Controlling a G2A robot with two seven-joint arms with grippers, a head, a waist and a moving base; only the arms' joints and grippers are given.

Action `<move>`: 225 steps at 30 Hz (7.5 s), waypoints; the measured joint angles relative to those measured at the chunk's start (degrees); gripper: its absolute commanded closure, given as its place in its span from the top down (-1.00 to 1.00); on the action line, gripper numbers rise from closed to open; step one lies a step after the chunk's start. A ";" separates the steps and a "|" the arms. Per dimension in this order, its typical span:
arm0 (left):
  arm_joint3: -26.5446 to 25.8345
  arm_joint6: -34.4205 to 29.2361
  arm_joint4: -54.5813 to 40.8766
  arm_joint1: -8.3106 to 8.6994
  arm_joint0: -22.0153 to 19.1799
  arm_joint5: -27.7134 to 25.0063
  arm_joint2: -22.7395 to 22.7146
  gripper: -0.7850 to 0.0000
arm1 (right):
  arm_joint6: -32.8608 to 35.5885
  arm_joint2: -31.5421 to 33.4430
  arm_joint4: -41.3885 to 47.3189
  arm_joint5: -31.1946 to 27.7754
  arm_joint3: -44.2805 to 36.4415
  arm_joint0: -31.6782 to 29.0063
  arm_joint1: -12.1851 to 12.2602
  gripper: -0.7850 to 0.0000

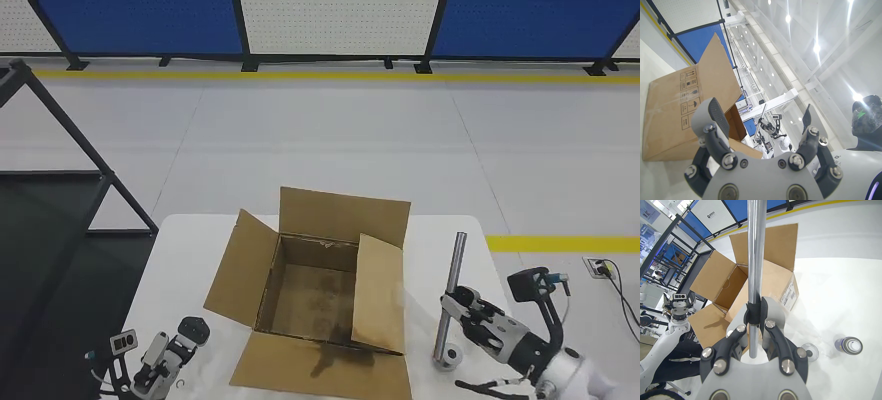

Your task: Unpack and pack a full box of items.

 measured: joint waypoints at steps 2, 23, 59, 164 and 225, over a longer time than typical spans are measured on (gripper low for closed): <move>0.00 0.00 0.00 0.00 0.00 0.00 0.00 1.00 | 0.00 0.00 0.00 0.00 0.00 0.00 0.00 -1.00; 0.00 0.00 0.00 0.00 0.00 0.00 0.00 1.00 | 5.17 17.82 2.49 -1.95 7.57 -8.04 3.16 -1.00; 0.00 0.00 0.00 0.00 0.00 0.00 0.00 1.00 | 12.34 3.04 -19.18 4.20 34.83 4.80 8.86 -1.00; -11.45 21.35 44.21 0.15 5.59 5.80 -6.89 1.00 | -27.14 11.07 11.60 -17.91 6.70 -19.06 11.79 -1.00; -12.93 19.26 43.17 0.92 2.16 19.24 -1.96 -1.00 | -11.77 1.72 -0.18 -7.96 10.03 -11.98 15.26 1.00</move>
